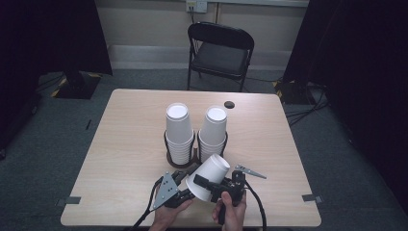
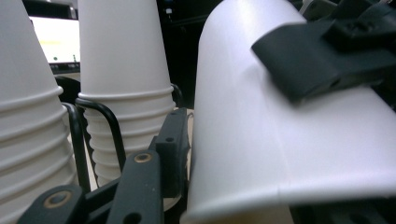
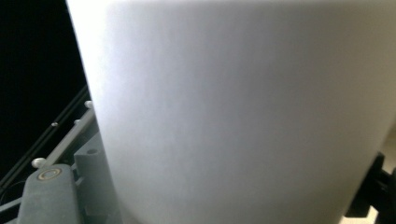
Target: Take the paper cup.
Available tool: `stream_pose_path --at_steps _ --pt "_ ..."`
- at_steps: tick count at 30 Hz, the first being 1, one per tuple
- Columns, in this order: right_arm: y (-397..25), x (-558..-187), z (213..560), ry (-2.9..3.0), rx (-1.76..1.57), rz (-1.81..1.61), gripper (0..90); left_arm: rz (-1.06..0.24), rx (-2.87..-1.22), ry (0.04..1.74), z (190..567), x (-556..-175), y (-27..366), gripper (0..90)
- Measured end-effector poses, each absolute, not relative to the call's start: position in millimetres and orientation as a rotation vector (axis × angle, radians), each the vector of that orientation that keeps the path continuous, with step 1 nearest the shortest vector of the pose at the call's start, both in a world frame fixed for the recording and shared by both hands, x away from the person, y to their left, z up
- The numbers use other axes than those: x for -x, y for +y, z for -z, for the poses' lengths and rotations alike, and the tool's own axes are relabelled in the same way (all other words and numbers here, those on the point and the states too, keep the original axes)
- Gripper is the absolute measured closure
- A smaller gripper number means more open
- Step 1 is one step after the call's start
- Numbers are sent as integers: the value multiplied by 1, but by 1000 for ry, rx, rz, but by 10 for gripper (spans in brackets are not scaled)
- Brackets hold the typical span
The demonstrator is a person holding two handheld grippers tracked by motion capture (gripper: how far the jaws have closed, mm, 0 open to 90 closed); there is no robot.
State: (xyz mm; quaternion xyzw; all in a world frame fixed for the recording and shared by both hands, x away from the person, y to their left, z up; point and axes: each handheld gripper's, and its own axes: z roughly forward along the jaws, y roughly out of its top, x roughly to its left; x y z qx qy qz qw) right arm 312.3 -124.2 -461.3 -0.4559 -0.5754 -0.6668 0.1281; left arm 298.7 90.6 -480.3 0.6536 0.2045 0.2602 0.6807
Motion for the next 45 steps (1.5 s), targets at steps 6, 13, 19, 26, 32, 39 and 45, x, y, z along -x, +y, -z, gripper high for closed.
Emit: stream_pose_path --at_steps 6,13,19,26,32,39,45 --pt "-120 -315 464 -1674 1308 1867 140 -646 -1475 510 481 -297 91 762" --pt "-121 -316 463 -1668 1344 1879 125 -644 -1507 509 482 -298 93 839" --pt "-123 -318 461 -1682 1365 1907 123 -604 -1535 502 482 -298 96 847" --pt "-140 -324 456 -1682 1433 1967 131 -531 -1598 490 483 -303 101 850" --pt "-148 -325 455 -1751 1469 2000 133 -479 -1664 480 479 -307 103 852" --pt "-155 -321 452 -1853 1483 2092 130 -439 -1726 460 477 -310 106 856" --pt "-161 -317 448 -1891 1477 2172 126 -410 -1747 478 476 -313 110 857"
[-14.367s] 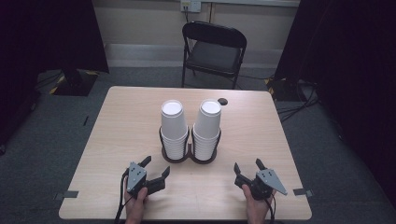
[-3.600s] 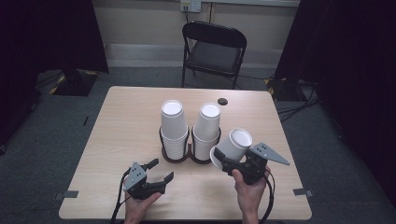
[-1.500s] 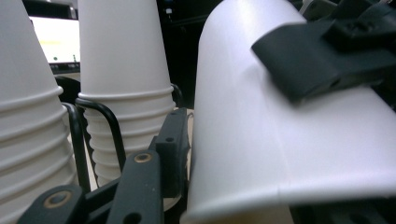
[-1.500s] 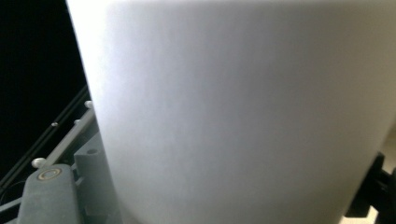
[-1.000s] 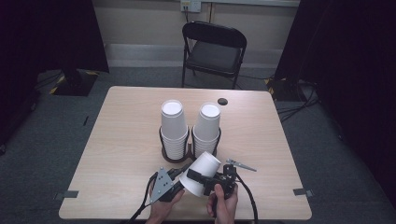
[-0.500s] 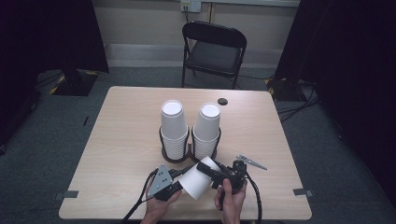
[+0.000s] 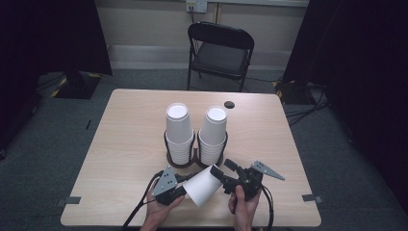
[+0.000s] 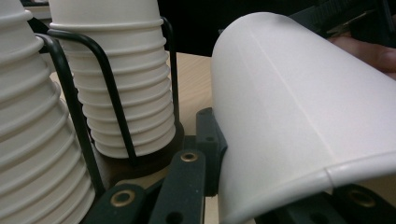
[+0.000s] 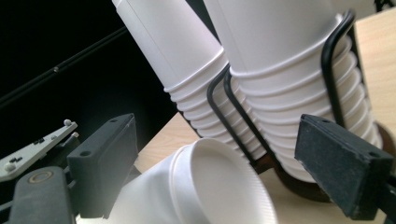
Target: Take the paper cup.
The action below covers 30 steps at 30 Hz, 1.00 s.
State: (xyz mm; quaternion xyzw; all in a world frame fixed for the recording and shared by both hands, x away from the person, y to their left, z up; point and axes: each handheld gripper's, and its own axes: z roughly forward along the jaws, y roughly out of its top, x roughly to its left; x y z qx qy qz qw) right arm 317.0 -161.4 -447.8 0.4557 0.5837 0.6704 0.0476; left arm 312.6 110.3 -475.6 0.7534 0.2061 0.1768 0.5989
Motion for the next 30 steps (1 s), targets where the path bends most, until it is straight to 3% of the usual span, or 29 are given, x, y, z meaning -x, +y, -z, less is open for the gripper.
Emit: stream_pose_path --at_steps 13,30 --pt "-168 -298 447 1773 -1188 -1904 129 -369 -1821 496 465 -321 128 858" --pt "-173 -284 457 1831 -877 -1724 127 -336 -1980 443 442 -336 122 857"
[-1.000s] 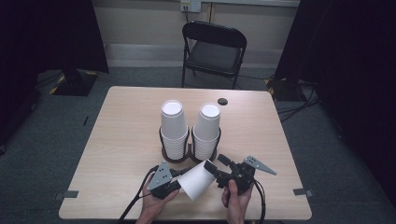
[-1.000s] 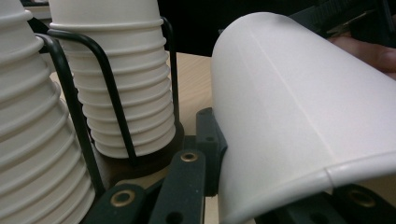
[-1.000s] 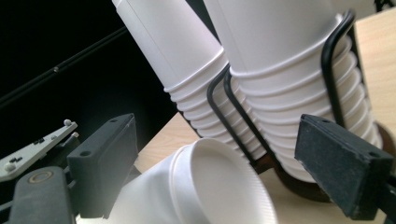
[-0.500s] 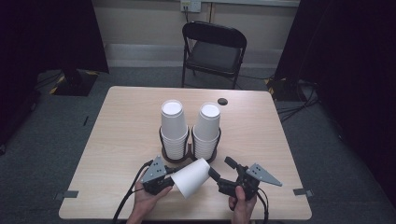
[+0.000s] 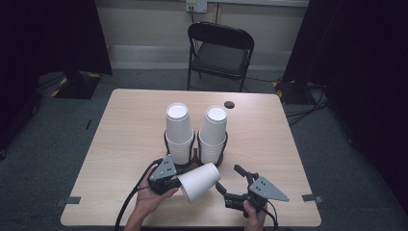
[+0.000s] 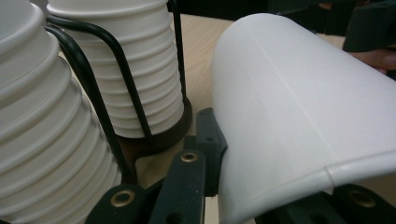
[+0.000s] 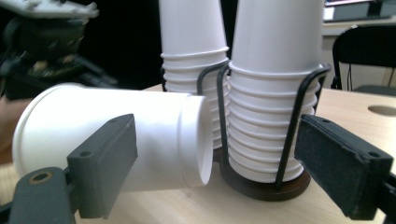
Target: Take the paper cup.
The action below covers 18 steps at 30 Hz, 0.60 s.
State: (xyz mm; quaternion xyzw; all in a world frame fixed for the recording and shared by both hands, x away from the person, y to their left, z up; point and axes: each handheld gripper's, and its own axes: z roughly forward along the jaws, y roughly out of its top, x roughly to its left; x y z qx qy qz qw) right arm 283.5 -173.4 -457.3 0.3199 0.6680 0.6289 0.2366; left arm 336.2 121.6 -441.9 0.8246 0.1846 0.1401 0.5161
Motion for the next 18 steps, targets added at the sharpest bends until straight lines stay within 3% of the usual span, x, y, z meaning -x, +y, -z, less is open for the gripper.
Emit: stream_pose_path --at_steps 18 --pt "-154 -277 456 1998 -569 -1485 138 -294 -2179 407 429 -349 110 856"
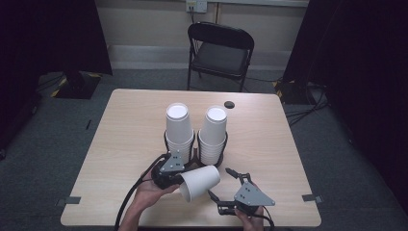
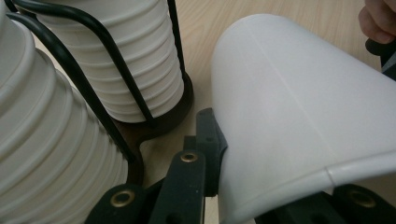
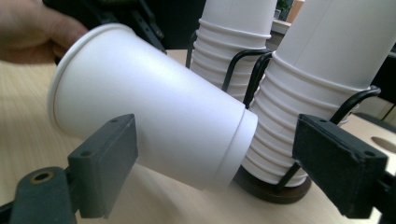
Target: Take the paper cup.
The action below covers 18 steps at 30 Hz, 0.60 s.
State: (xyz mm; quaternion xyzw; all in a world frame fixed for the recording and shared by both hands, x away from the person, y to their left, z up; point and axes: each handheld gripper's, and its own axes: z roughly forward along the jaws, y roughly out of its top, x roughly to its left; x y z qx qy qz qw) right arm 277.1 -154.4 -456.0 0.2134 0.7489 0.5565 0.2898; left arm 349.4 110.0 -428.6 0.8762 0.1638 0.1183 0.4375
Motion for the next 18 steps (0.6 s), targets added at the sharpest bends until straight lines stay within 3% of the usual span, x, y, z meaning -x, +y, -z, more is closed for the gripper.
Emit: stream_pose_path --at_steps 18 --pt "-141 -277 462 2118 -375 -1303 127 -217 -2380 387 419 -364 94 858"
